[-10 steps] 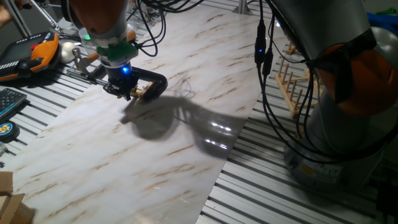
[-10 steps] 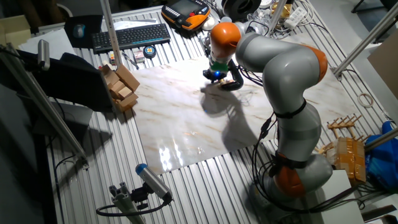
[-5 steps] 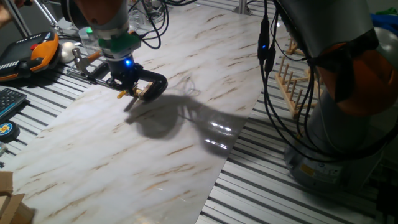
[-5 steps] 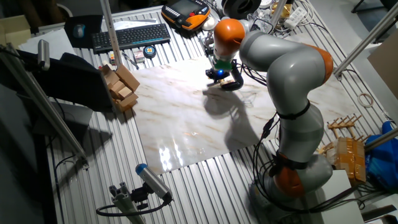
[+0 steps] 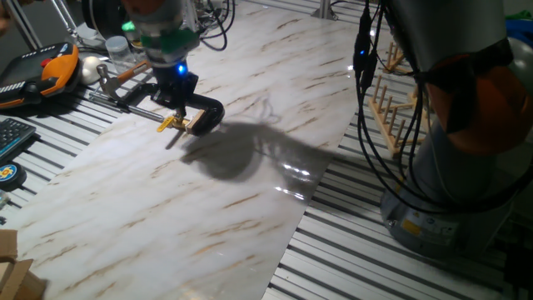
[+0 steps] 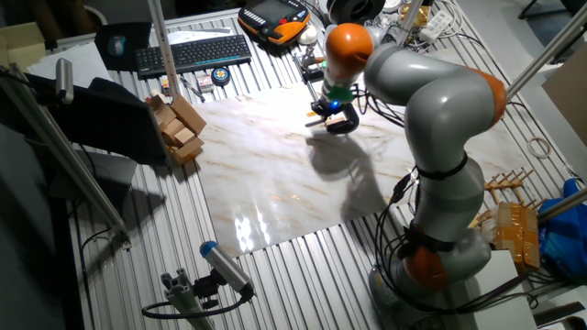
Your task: Turn off the water tap
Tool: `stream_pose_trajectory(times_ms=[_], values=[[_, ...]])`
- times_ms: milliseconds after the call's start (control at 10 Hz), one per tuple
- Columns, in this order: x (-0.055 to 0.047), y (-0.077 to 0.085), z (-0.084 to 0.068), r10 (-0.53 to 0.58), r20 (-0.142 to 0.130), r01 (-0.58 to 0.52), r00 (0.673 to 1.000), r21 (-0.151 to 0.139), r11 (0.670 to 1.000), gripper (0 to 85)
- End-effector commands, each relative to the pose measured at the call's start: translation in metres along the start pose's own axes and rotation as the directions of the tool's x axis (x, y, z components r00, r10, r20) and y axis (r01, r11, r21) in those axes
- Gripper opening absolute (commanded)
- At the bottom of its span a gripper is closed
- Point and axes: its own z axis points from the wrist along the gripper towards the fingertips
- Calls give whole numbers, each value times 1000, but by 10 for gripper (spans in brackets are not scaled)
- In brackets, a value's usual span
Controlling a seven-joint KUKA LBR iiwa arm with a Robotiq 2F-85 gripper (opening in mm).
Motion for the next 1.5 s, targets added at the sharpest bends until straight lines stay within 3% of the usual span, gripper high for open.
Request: stream_pose_trajectory(times_ms=[0,200,500,900,1400], values=[[1,-2,-3,-6,6,6,1000,3,1000,0],[7,-5,-9,-44,19,43,999,7,999,0],[17,-7,-17,-78,18,78,997,1,997,0],[17,-14,-23,-118,30,118,993,6,993,0],[19,-8,-24,-121,35,120,992,13,993,0]])
